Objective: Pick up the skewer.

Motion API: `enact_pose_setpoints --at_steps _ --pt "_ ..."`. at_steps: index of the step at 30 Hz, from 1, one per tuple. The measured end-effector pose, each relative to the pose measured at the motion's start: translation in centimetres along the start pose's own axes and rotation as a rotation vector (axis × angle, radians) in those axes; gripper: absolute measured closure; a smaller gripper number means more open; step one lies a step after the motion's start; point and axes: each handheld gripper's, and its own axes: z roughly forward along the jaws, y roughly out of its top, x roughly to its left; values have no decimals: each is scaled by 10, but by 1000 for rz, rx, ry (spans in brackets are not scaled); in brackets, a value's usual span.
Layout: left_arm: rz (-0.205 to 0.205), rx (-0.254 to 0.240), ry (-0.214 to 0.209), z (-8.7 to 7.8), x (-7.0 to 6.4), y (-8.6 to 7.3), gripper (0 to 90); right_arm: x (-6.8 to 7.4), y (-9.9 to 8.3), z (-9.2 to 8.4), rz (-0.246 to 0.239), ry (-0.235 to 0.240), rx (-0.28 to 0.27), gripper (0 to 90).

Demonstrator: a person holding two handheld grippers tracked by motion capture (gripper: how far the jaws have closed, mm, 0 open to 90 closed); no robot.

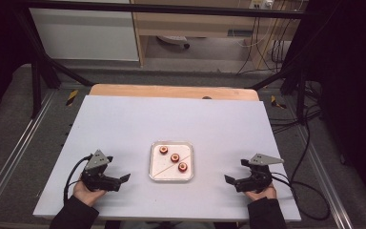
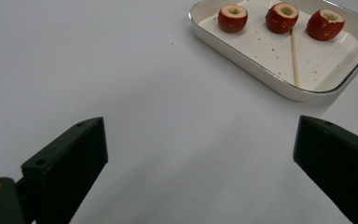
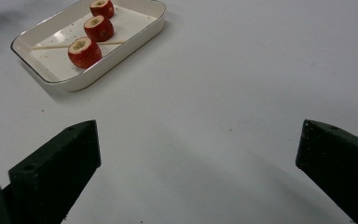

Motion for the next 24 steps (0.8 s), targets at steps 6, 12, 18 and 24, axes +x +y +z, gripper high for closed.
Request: enact_pose_setpoints --at_steps 6,12,18,24 --pt "7 3 -3 2 -6 7 31 0 0 1 -4 -2 6 3" --pt "29 12 -15 5 -16 18 33 0 0 0 0 -4 7 4" --pt "42 17 -32 12 -25 32 37 0 0 1 -2 -4 10 4" --pt "82 35 -45 26 -40 48 52 0 0 1 -2 -3 9 4"
